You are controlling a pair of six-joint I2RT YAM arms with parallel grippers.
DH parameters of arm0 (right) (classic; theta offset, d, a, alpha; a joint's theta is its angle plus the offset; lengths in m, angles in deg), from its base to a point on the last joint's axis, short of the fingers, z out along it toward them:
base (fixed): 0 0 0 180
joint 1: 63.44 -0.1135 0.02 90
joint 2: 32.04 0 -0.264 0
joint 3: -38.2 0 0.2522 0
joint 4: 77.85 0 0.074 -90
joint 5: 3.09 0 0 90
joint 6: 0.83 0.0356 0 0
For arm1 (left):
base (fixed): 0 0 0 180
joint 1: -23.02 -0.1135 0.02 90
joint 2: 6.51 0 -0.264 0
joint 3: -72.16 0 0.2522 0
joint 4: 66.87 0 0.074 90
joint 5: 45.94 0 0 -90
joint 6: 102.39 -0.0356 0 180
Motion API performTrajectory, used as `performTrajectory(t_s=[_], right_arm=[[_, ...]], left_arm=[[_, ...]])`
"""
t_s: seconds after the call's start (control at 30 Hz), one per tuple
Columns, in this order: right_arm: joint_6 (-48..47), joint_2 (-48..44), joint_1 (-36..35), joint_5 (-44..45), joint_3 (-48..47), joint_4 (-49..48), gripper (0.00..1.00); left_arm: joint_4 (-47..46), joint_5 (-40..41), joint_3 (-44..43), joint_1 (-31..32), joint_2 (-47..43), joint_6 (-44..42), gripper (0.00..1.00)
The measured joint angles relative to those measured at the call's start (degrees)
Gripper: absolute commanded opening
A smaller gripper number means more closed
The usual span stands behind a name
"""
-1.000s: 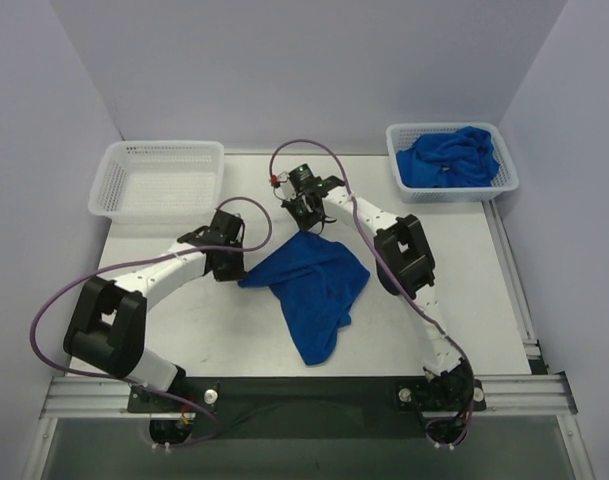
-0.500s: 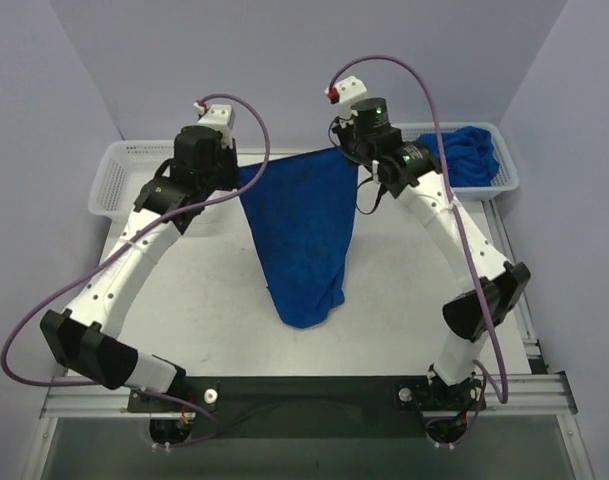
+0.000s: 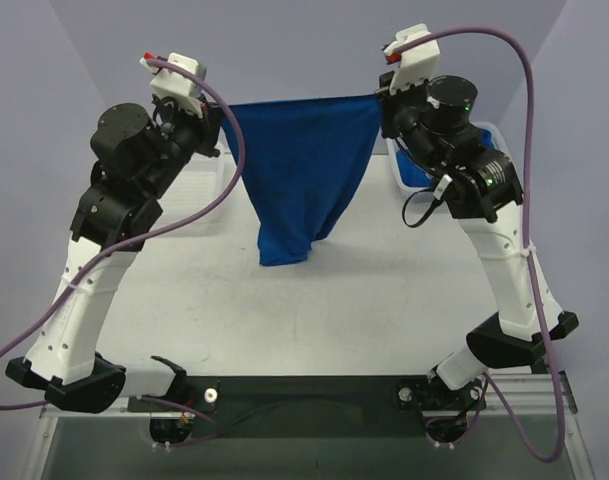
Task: Fold and stack the towels
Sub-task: Flatten out the crumpled towel
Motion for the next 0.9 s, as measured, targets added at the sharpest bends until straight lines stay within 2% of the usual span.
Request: performTrajectory(t_s=[0.3,0.6,0.9], right_arm=[[-3.74,-4.00,-3.78,-0.96,-2.45,-0.81,0.00],[-5.68,-10.62,-7.56,-2.47,-0.61,-4.35,0.00],[-9.77,-8.50,-7.56,-1.51,-1.18,-8.76,0.00]], left_arm=[[-0.15,-2.86,-8.26,0.07,-0.68,-2.89,0.00],[0.37,-6.80,-11.47,0.48,-3.39,-2.80,0.00],[0.31,-4.55,-17.66,0.74,0.61,-3.08,0.00]])
